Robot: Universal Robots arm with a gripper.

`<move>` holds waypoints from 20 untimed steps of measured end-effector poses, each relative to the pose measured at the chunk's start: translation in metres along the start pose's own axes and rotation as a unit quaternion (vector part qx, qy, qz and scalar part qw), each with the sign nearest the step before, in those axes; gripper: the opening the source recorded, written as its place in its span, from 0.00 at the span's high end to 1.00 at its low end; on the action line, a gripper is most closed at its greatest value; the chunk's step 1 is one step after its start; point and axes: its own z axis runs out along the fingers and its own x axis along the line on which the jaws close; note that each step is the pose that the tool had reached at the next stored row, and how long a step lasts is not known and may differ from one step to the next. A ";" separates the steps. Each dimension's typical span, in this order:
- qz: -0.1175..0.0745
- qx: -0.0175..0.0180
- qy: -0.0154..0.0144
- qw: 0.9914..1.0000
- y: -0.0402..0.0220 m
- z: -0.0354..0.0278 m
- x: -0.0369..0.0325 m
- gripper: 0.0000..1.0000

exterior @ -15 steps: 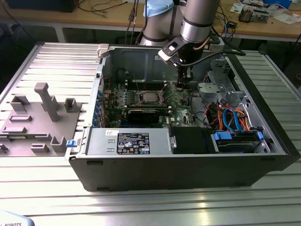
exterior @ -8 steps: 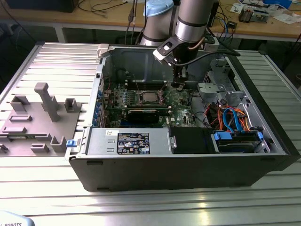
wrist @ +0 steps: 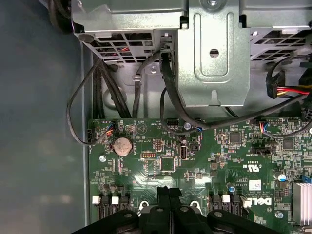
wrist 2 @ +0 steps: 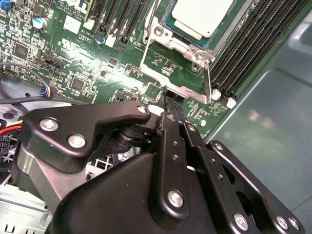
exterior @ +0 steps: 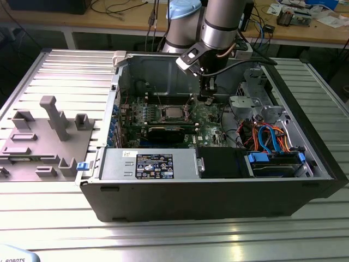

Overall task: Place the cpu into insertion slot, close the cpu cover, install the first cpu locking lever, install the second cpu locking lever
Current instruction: 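Close the cpu cover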

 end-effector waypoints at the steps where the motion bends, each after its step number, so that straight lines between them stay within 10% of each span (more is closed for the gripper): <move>1: 0.000 0.000 0.000 1.000 -0.0002 0.0000 0.0000 0.89; 20: 0.000 0.000 0.000 1.000 -0.0060 0.0003 -0.0001 0.89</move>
